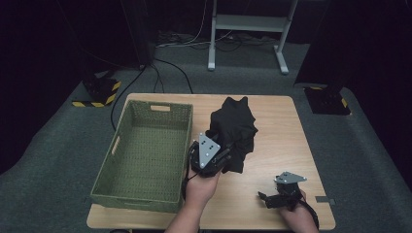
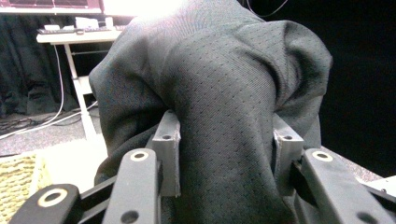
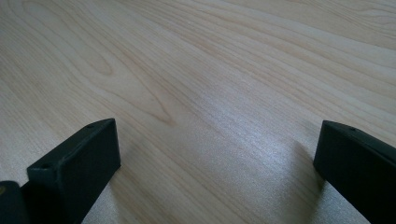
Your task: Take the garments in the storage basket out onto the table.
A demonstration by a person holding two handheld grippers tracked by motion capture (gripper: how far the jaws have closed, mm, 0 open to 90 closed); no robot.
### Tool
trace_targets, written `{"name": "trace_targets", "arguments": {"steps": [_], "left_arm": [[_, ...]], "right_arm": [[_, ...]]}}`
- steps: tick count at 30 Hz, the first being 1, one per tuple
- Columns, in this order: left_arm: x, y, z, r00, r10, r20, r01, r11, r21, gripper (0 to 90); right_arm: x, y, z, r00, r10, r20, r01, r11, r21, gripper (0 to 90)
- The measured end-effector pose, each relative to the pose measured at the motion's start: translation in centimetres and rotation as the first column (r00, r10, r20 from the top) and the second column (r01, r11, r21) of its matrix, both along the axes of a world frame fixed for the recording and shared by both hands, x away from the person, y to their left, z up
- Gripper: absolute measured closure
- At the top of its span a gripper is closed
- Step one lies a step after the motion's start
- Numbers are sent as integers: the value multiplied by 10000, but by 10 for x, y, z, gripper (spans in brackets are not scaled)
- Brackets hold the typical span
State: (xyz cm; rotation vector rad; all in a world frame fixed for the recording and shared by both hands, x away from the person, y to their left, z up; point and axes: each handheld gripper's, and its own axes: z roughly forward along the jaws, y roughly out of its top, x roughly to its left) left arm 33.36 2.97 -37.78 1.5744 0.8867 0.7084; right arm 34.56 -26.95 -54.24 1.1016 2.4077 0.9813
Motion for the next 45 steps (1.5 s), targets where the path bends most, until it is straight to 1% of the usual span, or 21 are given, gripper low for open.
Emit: {"name": "trace_targets", "arguments": {"steps": [12, 24, 31, 36, 40, 45], "left_arm": [[6, -10, -20, 9988, 14, -488, -1, 9997, 263, 567], [14, -17, -42, 9944, 12, -1057, 35, 9990, 445, 567], [19, -20, -55, 9895, 34, -1446, 46, 9984, 555, 567], [23, -22, -63, 9862, 45, -1655, 65, 9978, 657, 567], [26, -24, -72, 9821, 78, -1880, 62, 9972, 739, 567], [30, -25, -80, 9770, 116, -2129, 41, 9973, 733, 567]], "right_arm": [[0, 0, 0, 10000, -3, 3, 3, 10000, -2, 0], [0, 0, 0, 10000, 6, 6, -6, 10000, -1, 1], [0, 0, 0, 10000, 6, 9, -6, 10000, 8, 0], [0, 0, 0, 10000, 39, 5, -39, 10000, 7, 1], [0, 0, 0, 10000, 48, 3, -48, 10000, 8, 1], [0, 0, 0, 10000, 47, 4, -47, 10000, 10, 1]]}}
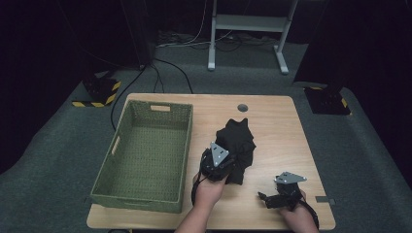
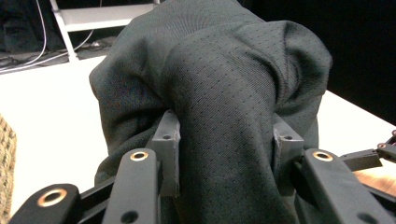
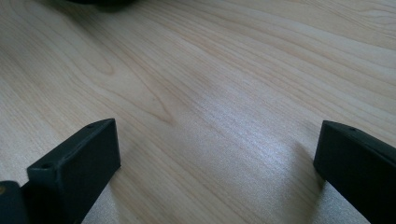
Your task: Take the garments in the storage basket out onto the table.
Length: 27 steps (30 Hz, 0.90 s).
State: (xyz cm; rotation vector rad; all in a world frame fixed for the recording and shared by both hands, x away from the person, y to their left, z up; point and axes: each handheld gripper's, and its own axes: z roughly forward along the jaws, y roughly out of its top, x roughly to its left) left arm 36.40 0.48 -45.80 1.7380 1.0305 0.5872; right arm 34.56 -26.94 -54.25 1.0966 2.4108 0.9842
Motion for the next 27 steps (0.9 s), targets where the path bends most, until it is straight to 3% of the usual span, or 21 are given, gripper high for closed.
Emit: {"name": "trace_targets", "arguments": {"steps": [27], "left_arm": [[18, -8, -26, 9970, 116, -760, -99, 9997, 219, 564]], "right_arm": [[0, 0, 0, 10000, 3, -1, -3, 10000, 15, 1]]}}
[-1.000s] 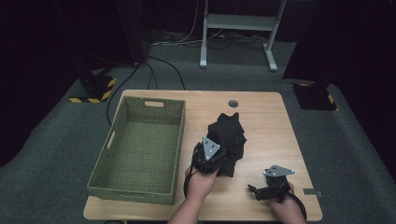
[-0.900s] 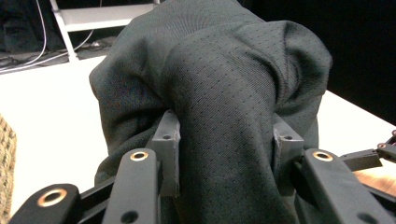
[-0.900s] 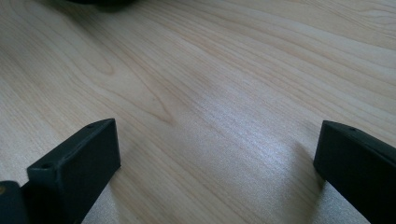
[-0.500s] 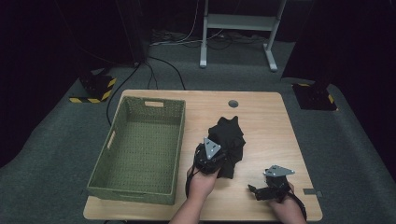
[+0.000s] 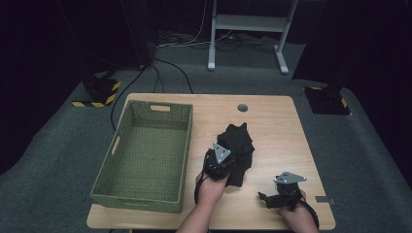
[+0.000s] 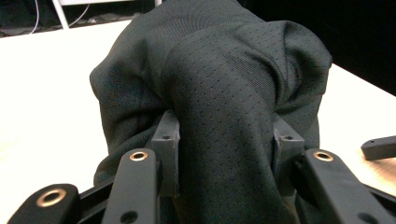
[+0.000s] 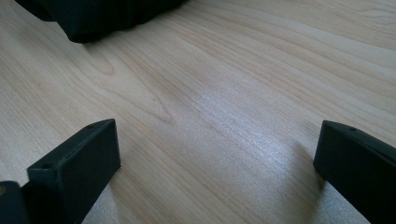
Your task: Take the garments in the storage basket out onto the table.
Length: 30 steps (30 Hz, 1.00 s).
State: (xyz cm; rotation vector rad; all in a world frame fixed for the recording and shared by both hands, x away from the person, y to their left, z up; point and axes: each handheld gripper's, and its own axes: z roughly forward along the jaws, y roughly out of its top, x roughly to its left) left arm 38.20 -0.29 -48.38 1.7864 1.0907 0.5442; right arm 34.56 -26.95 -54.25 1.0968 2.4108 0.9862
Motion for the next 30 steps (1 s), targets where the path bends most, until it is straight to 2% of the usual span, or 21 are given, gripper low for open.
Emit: {"name": "trace_targets", "arguments": {"steps": [12, 30], "left_arm": [[9, 1, -16, 9981, 27, -622, -16, 9998, 189, 555], [16, 0, -31, 9921, 73, -1253, -43, 9997, 246, 525]], "right_arm": [[0, 0, 0, 10000, 18, 4, -18, 10000, -12, 0], [0, 0, 0, 10000, 29, 6, -29, 10000, -17, 0]]}}
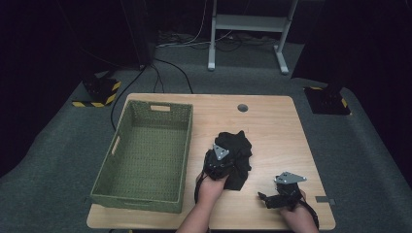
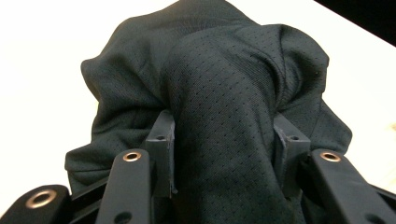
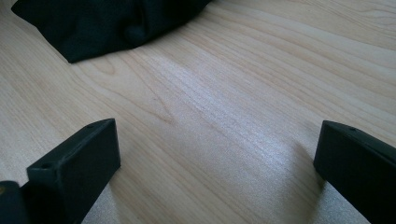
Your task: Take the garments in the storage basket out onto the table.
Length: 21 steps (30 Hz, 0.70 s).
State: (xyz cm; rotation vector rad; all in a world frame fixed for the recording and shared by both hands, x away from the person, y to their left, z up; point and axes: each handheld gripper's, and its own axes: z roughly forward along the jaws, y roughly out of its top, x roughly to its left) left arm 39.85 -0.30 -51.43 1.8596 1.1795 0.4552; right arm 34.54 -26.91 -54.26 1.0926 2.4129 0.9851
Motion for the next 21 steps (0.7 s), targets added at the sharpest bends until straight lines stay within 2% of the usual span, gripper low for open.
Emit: {"name": "trace_targets", "arguments": {"steps": [9, 21], "left_arm": [[2, 0, -5, 9998, -31, -173, 34, 9999, 146, 515], [2, 0, -6, 9991, -258, -344, 265, 9994, 213, 442]], "right_arm": [[0, 0, 0, 10000, 12, 2, -12, 10000, 0, 1], [0, 0, 0, 10000, 26, 9, -26, 10000, -5, 1]]}}
